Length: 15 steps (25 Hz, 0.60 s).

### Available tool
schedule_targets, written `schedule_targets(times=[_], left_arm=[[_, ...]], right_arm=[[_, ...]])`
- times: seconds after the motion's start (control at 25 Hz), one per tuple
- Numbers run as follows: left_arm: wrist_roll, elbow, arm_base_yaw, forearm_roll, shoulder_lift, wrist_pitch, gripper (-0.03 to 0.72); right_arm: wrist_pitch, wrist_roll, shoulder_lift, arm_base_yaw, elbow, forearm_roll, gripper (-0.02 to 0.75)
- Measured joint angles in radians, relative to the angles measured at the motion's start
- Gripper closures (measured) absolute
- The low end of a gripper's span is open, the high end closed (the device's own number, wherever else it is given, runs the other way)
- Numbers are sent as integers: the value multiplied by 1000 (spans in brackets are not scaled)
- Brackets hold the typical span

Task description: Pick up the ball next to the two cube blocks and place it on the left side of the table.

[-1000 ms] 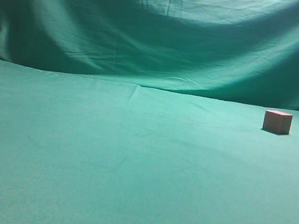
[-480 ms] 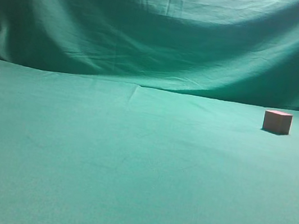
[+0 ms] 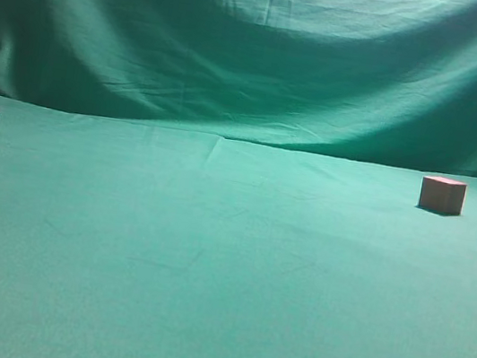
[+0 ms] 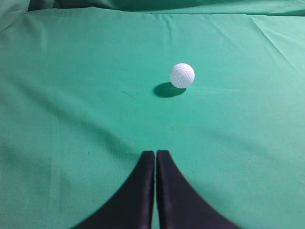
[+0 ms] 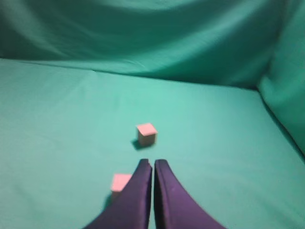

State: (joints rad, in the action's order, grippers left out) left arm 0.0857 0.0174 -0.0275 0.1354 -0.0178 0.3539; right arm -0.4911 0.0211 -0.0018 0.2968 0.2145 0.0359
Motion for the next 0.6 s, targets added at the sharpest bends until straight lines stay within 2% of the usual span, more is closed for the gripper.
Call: schedule_targets(times=[0.16, 0.28, 0.4, 0.6], left_arm=[[0, 0, 0, 0, 0, 0, 688], [0, 0, 0, 0, 0, 0, 688], [0, 0, 0, 0, 0, 0, 688], [0, 0, 0, 0, 0, 0, 688]], right_arm=[[61, -1, -9, -120, -119, -13, 738], [140, -1, -9, -165, -202, -24, 738], [198, -2, -9, -174, -238, -31, 738], [142, -10, -9, -176, -240, -48, 738]])
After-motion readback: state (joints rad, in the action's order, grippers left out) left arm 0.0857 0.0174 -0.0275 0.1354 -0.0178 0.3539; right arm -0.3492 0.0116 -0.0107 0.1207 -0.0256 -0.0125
